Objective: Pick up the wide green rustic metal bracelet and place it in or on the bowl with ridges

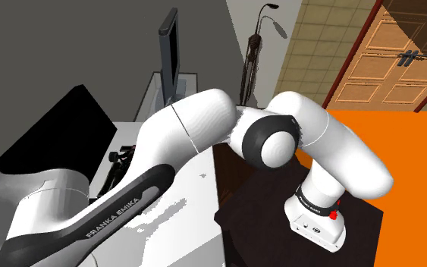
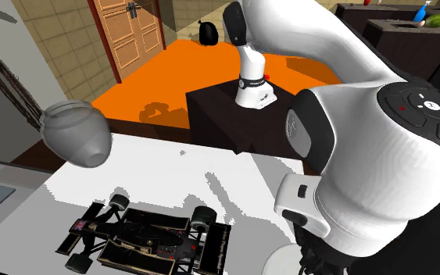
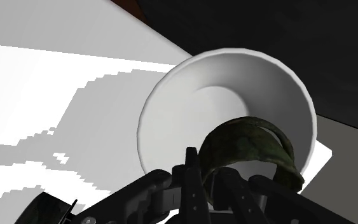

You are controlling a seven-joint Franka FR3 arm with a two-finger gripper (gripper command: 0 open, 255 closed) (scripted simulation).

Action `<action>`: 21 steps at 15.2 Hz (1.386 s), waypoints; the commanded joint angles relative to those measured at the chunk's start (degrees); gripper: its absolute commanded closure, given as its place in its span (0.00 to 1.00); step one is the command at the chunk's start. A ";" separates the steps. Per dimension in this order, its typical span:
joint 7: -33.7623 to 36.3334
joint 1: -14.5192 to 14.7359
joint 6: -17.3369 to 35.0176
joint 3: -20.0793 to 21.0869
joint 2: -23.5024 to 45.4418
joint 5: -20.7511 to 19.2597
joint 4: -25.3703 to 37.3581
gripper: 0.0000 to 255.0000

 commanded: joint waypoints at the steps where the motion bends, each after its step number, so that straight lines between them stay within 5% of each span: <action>1: 0.08 0.05 0.88 -0.18 0.70 -0.18 -0.17 1.00; 15: 0.27 0.30 3.93 -0.84 3.52 -0.83 -0.42 1.00; 16: 0.27 0.30 3.93 -0.84 3.52 -0.83 -0.42 0.00; 21: 0.27 0.30 3.93 -0.84 3.52 -0.83 -0.41 0.00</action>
